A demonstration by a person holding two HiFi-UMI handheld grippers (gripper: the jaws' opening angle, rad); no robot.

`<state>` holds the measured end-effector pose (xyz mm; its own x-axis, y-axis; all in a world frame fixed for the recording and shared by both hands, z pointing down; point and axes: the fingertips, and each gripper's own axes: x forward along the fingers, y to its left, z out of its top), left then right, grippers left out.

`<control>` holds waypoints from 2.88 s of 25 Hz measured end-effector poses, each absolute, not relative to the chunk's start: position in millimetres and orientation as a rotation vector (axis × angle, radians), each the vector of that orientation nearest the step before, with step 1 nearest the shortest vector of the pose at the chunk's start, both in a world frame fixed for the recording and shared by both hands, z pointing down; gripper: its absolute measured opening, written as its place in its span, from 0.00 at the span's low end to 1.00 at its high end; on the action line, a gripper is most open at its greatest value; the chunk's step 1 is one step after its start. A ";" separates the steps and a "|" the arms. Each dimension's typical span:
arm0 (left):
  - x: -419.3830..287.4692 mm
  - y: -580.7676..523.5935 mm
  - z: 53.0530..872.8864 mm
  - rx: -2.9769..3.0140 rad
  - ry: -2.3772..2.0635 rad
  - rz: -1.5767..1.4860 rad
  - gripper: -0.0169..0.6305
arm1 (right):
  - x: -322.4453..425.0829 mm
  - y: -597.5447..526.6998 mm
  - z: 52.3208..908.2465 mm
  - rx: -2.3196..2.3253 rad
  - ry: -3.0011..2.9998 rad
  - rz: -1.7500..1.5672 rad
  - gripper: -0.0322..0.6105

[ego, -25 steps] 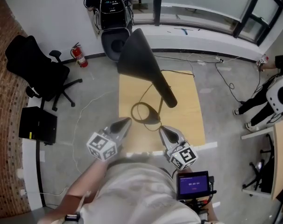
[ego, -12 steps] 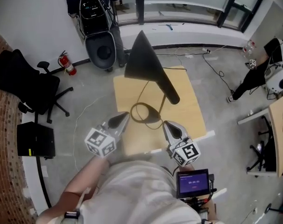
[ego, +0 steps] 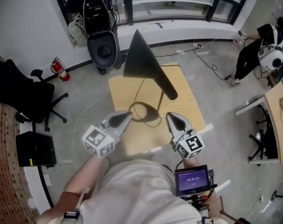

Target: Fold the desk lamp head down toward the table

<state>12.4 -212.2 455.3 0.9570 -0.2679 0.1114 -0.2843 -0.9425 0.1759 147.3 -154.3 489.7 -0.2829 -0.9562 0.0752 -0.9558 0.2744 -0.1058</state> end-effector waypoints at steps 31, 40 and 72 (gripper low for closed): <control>-0.4 -257.8 293.9 3.077 -0.673 0.039 0.03 | 181.6 -190.5 420.8 -1.903 2.599 0.083 0.17; 12.4 -257.9 254.3 3.143 -0.651 0.055 0.14 | 185.4 -192.6 437.6 -1.941 2.638 0.043 0.33; 71.9 -296.0 206.1 3.253 -0.730 0.322 0.25 | 177.3 -228.5 460.6 -1.991 2.812 0.121 0.45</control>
<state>71.9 -296.0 206.1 0.8876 -0.4388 0.1397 -0.3991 -0.8844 -0.2422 177.3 -228.5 460.6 -0.3023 -0.9307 0.2061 -0.9095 0.3463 0.2299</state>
